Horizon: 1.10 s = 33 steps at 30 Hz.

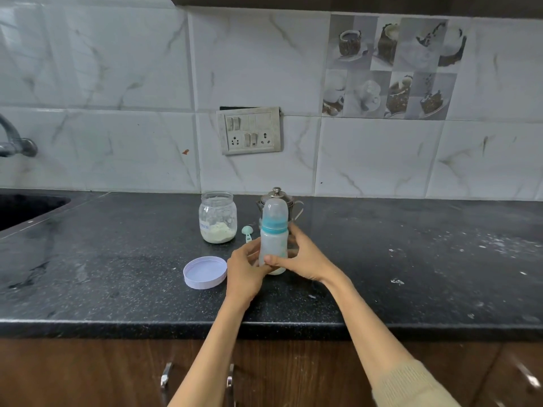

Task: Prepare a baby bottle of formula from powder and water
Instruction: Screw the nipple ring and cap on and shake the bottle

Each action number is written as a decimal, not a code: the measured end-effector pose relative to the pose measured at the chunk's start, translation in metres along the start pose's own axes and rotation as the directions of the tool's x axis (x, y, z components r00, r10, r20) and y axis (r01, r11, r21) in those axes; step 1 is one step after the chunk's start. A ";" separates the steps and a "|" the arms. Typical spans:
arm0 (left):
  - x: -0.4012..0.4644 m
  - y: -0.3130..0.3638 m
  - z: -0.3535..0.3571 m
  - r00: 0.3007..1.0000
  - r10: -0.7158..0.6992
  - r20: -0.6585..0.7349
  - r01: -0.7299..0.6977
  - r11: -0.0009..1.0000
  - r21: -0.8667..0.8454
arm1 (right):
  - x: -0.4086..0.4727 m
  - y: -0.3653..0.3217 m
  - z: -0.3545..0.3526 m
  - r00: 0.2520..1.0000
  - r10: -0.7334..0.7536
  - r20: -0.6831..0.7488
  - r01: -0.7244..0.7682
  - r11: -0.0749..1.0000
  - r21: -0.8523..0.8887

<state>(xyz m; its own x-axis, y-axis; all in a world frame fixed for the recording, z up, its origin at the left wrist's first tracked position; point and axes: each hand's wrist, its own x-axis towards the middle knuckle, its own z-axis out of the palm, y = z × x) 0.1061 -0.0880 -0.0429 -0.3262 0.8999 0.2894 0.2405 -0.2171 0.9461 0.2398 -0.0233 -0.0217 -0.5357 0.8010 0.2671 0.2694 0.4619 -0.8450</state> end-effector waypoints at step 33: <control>0.002 -0.004 0.000 0.985 -0.073 -0.157 0.069 0.997 -0.031 | 0.008 -0.035 -0.042 0.992 -0.012 -0.127 0.008 1.000 -0.025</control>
<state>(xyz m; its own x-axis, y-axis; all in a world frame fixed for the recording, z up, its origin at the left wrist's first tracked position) 0.1042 -0.0858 -0.0464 -0.4821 0.8429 0.2389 0.1894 -0.1659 0.9678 0.2591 -0.0172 0.0296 -0.4330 0.8374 0.3334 0.2852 0.4782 -0.8307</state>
